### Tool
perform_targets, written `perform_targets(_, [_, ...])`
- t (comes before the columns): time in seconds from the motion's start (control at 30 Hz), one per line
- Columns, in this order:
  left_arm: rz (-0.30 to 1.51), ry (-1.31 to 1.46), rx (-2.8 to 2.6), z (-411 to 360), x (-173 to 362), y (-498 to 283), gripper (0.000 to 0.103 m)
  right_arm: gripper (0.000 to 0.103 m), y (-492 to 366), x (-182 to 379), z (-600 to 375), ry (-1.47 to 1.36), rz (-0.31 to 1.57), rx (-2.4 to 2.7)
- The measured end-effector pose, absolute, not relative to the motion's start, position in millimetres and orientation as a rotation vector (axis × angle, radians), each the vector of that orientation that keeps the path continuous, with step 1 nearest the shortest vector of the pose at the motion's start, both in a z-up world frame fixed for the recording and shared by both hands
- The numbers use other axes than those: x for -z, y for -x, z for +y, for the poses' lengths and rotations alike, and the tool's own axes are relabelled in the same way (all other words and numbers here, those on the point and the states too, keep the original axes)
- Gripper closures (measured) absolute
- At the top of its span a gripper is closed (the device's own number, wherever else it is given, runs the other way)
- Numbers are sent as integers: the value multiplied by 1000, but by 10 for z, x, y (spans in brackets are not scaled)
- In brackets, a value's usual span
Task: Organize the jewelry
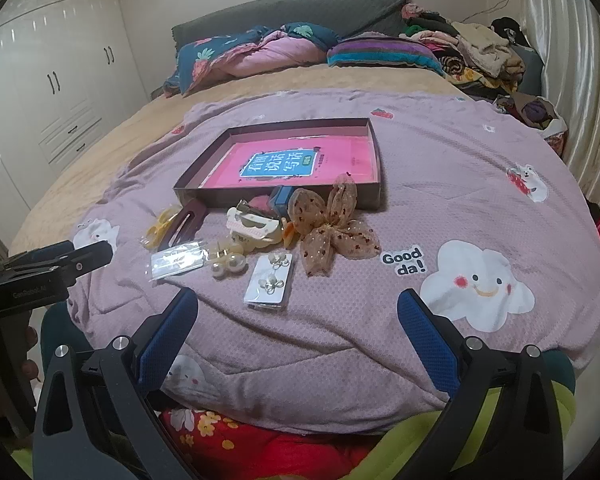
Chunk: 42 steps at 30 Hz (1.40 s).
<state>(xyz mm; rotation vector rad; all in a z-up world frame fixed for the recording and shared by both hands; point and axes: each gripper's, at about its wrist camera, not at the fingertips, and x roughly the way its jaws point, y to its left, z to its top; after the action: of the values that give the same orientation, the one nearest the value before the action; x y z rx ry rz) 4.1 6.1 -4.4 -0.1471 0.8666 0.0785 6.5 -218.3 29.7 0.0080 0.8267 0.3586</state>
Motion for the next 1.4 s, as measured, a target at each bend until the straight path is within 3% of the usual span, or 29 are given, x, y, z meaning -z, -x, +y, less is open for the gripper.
perform_targets(0.57, [914, 199, -148, 728, 215, -259, 9, 4, -528, -223, -1977, 46, 862, -415])
perform_targets(0.9, [939, 198, 67, 467, 337, -653, 10, 4, -828, -105, -1956, 38, 887, -408])
perform_targets(0.97, [969, 180, 105, 368, 392, -770, 24, 4, -873, -76, -1988, 35, 890, -396])
perform_targets(1.07, [1011, 188, 123, 308, 521, -972, 37, 4, -943, -29, -2055, 25, 899, -384])
perform_targets(1.3, [1093, 159, 122, 220, 769, -1239, 50, 4, -1157, 105, -2193, 19, 930, -357])
perform_targets(1.4, [1110, 159, 121, 205, 825, -1314, 65, 4, -1276, 184, -2234, 13, 944, -348])
